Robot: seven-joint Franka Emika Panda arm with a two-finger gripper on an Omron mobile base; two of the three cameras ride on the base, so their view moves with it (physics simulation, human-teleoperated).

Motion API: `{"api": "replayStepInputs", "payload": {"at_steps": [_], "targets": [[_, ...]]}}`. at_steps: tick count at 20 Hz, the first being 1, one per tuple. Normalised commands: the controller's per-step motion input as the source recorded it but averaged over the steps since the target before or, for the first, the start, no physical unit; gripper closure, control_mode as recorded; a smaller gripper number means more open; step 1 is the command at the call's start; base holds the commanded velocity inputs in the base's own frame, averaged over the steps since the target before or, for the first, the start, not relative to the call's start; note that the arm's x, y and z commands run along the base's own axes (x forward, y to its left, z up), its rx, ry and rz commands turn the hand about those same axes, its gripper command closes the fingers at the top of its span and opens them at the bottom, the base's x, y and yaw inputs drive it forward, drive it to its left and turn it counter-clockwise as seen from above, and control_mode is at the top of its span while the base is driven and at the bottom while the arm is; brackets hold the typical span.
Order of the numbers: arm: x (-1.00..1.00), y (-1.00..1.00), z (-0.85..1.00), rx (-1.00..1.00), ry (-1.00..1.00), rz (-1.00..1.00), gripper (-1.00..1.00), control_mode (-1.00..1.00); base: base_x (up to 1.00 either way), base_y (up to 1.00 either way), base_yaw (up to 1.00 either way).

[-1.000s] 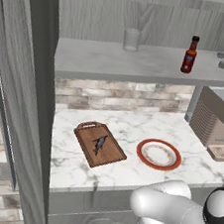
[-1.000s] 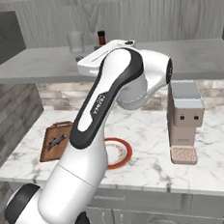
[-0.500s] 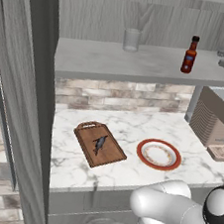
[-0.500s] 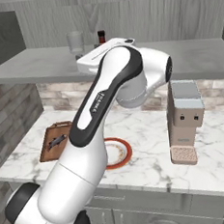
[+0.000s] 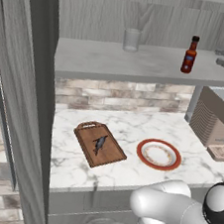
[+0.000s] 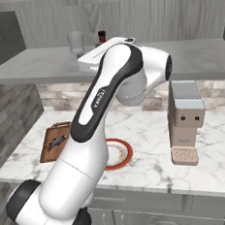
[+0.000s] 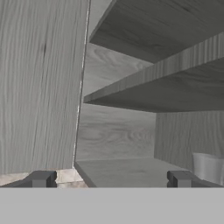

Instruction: Pick the fish from the plate and place it on the cutting board. Then pick the condiment bottle from the cabinet and place it next to the cutting board.

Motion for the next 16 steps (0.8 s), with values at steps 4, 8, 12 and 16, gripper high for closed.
{"api": "replayStepInputs", "payload": {"at_steps": [4,8,12,16], "targets": [[0.16,0.0,0.0,0.0,0.0,0.0,-1.0,-1.0,0.0,0.0,0.0],[0.18,0.0,0.0,0.0,0.0,0.0,-1.0,-1.0,0.0,0.0,0.0],[0.16,0.0,0.0,0.0,0.0,0.0,-1.0,-1.0,0.0,0.0,0.0],[0.15,0.0,0.0,0.0,0.0,0.0,-1.0,-1.0,0.0,0.0,0.0]]}}
